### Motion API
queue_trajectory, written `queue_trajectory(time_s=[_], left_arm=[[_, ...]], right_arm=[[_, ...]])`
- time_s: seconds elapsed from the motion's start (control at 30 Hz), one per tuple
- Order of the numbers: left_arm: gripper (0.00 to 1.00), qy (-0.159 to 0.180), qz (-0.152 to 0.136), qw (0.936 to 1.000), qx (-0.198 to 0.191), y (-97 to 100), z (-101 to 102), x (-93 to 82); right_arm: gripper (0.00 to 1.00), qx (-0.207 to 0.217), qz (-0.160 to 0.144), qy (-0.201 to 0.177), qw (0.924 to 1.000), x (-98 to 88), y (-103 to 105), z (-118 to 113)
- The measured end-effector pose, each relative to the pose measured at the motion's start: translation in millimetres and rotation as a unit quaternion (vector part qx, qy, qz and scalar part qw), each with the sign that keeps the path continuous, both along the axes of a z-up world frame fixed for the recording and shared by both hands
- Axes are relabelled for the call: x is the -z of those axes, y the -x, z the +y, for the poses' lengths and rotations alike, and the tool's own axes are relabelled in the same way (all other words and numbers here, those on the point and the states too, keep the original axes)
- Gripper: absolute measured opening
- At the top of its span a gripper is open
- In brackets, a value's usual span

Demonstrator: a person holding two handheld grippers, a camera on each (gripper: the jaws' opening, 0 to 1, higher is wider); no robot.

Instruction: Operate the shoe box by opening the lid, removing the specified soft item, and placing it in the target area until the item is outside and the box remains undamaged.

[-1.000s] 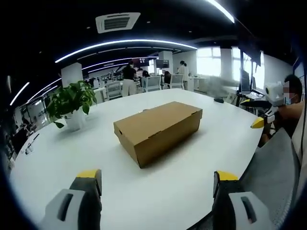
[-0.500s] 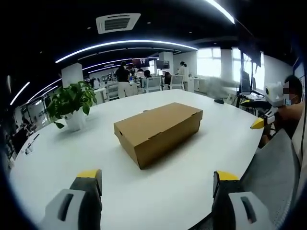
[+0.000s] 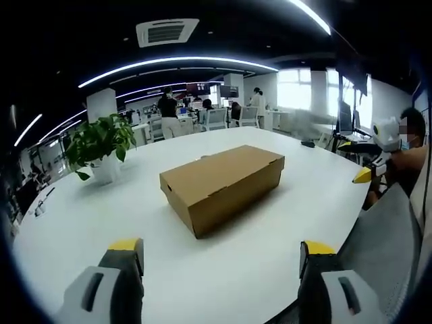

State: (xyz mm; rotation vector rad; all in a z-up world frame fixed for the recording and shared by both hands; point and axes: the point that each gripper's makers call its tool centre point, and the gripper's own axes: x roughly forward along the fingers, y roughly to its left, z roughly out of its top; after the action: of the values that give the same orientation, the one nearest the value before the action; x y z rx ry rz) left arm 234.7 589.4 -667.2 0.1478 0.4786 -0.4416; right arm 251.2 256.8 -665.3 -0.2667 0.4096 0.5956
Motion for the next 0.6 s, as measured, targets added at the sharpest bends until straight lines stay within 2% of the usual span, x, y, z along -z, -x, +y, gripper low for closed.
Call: queue_trajectory(time_s=[0.6], left_arm=[[1.0, 0.004, -0.001, 1.0, -0.001, -4.1, 5.6, 2.1]], right_arm=[[0.96, -0.004, 0.001, -0.001, 1.0, -0.9, -1.0, -1.3]])
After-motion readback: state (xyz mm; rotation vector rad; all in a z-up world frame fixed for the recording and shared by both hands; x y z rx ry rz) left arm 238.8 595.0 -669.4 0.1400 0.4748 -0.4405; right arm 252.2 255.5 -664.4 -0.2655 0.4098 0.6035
